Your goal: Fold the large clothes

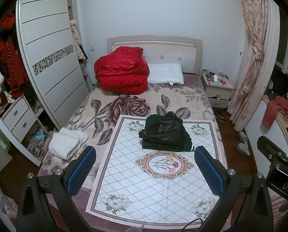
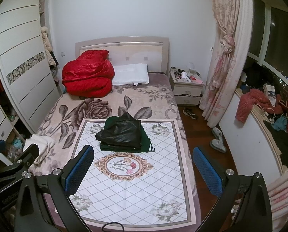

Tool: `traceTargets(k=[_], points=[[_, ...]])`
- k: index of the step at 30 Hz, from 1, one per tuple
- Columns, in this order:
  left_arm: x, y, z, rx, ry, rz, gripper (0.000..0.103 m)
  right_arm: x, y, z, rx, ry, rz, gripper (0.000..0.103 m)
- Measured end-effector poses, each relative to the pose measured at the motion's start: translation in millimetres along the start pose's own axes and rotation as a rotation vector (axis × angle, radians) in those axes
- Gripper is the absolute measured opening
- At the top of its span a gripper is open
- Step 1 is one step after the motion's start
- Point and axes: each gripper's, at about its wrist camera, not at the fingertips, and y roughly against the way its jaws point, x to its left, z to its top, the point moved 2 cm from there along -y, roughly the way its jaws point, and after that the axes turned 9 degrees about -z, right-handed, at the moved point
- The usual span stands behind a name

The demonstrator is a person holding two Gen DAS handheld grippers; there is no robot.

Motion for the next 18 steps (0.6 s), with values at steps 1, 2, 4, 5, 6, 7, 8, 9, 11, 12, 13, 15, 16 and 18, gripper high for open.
traceTargets(k=[1, 2, 4, 5, 6, 7, 8, 9, 11, 12, 13, 15, 16, 18], points=[[0, 0, 1, -0.001, 0.0, 0.0, 0.103, 1, 0, 0, -0.001, 0.001, -0.001, 0.103], [0, 0, 1, -0.002, 0.0, -0.001, 0.103, 0, 0, -1, 0.0, -0.002, 0.001, 0.103], [0, 1, 1, -0.002, -0.001, -0.003, 0.103, 1, 0, 0, -0.001, 0.0, 0.0, 0.103], [0, 0, 3, -0.005, -0.002, -0.002, 0.103, 0, -1, 0, -0.001, 0.001, 0.0, 0.103], [0, 0, 4, -0.004, -0.004, -0.002, 0.103, 0, 1, -1, 0.001, -0.002, 0.001, 0.103], [0, -1, 5, -0.004, -0.004, -0.002, 0.103, 0, 0, -1, 0.0, -0.003, 0.002, 0.103], [0, 0, 4, -0.004, -0.002, -0.005, 0.103, 0, 0, -1, -0.001, -0.001, 0.0, 0.103], [0, 0, 3, -0.005, -0.003, -0.004, 0.103, 0, 0, -1, -0.001, 0.0, -0.001, 0.103], [-1, 0, 5, -0.009, -0.005, -0.001, 0.103, -1, 0, -1, -0.001, -0.003, 0.002, 0.103], [0, 2, 8, -0.011, -0.006, -0.002, 0.103, -1, 1, -2, -0.001, -0.005, 0.001, 0.103], [0, 2, 10, -0.013, -0.006, -0.003, 0.103, 0, 1, -2, -0.002, -0.003, 0.0, 0.103], [-1, 4, 14, -0.016, -0.009, -0.003, 0.103, -1, 1, -2, 0.0, -0.005, 0.0, 0.103], [-1, 4, 15, -0.018, -0.01, -0.002, 0.103, -1, 1, -3, -0.001, -0.005, -0.001, 0.103], [-1, 5, 16, -0.021, -0.011, -0.002, 0.103, -1, 2, -2, -0.001, -0.005, 0.001, 0.103]])
